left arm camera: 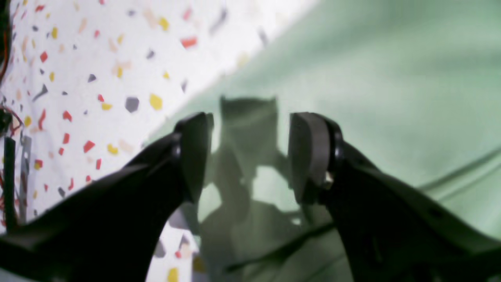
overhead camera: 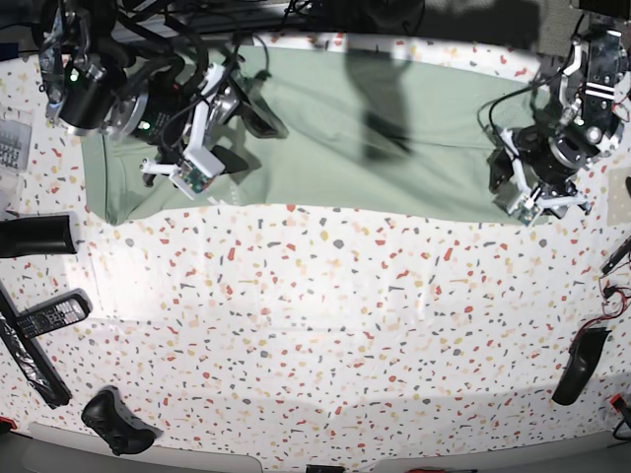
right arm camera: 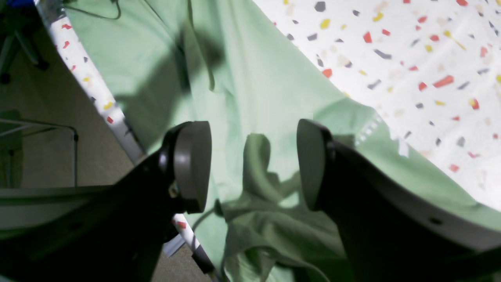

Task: Fold the T-shirt properly
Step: 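Move the left gripper over the shirt's other end, then lower the left gripper and grasp the shirt's other end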

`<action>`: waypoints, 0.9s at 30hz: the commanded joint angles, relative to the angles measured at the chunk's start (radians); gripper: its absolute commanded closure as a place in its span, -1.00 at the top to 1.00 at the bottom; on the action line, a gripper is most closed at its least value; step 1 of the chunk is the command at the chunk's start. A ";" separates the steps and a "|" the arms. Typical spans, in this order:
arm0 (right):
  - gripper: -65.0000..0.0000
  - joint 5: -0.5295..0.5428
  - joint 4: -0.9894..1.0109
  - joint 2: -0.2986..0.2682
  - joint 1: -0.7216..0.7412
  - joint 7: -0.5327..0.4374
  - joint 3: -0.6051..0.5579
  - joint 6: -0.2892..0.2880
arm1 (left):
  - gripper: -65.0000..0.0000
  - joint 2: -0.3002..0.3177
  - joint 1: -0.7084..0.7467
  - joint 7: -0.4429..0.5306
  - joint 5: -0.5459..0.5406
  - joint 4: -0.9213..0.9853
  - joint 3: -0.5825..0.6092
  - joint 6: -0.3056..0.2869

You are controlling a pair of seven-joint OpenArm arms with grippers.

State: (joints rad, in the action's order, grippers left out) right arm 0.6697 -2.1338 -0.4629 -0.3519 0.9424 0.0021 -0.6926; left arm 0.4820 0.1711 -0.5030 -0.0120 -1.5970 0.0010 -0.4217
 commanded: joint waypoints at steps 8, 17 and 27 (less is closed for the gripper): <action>0.04 0.015 -0.018 -0.008 0.005 -0.023 0.005 -0.006 | -0.06 0.021 -0.061 -0.163 -0.087 -0.011 -0.008 0.060; 0.04 0.015 -0.018 -0.008 0.005 -0.023 0.005 -0.006 | -0.06 0.020 -0.058 -0.159 -0.138 0.183 -0.008 0.059; 0.04 0.015 -0.018 -0.008 0.005 -0.023 0.005 -0.006 | -0.98 0.020 -0.058 -0.148 -0.139 -0.008 -0.008 0.060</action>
State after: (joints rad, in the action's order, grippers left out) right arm 0.6712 -2.1338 -0.4622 -0.3519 0.9413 0.0017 -0.6926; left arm 0.4862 0.1326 -0.6777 -0.1501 -1.5845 0.0002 -0.3668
